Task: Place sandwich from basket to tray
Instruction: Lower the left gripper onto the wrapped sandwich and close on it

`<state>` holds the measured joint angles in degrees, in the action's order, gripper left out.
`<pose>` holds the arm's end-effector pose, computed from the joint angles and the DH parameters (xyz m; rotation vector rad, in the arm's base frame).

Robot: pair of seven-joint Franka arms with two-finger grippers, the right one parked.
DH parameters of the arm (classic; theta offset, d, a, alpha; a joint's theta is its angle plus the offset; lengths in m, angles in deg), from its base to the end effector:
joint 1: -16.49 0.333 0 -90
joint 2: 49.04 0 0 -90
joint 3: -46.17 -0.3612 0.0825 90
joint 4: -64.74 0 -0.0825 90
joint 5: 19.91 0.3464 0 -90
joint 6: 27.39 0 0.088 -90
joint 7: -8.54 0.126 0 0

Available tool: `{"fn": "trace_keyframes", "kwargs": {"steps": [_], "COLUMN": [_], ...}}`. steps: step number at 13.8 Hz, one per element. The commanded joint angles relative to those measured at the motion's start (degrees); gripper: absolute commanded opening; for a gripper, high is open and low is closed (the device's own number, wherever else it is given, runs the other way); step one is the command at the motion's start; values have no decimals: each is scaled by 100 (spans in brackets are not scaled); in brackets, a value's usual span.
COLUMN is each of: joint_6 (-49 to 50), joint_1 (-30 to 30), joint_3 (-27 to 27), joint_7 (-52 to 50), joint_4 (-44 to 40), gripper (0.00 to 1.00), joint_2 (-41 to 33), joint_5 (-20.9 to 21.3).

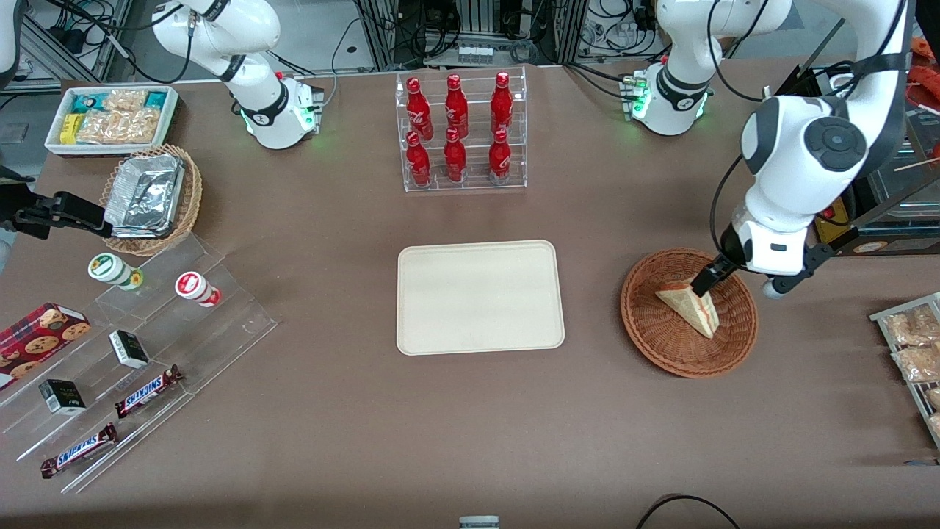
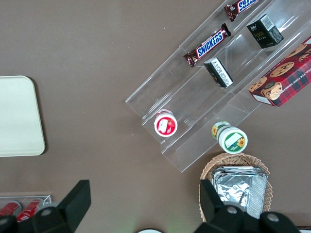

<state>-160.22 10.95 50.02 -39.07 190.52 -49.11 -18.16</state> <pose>0.5077 -0.0830 0.4450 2.9365 0.9857 0.1869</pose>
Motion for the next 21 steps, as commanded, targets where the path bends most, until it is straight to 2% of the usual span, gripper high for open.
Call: {"fn": "trace_keyframes", "kwargs": {"steps": [1,5,12,14,15,16,17,20,21], "joint_6": [-165,-463,-1632,-1685,-1677,-1677,-1668,-1099,-853], "joint_1": [-26,44,71,71,71,71,62,44,35], "joint_3": [-42,-59,-112,-112,-112,-112,-112,-121,-112], "joint_7": [-231,-249,-249,-249,-257,-284,-258,-231,-231], "joint_4": [262,315,570,561,544,535,535,482,447], "gripper": [100,100,100,99,74,18,0,0,0], "joint_2": [-11,524,1439,1475,1466,1466,1457,1019,844], "joint_5": [-16,-7,-7,-7,-16,-7,-7,37,185]}}
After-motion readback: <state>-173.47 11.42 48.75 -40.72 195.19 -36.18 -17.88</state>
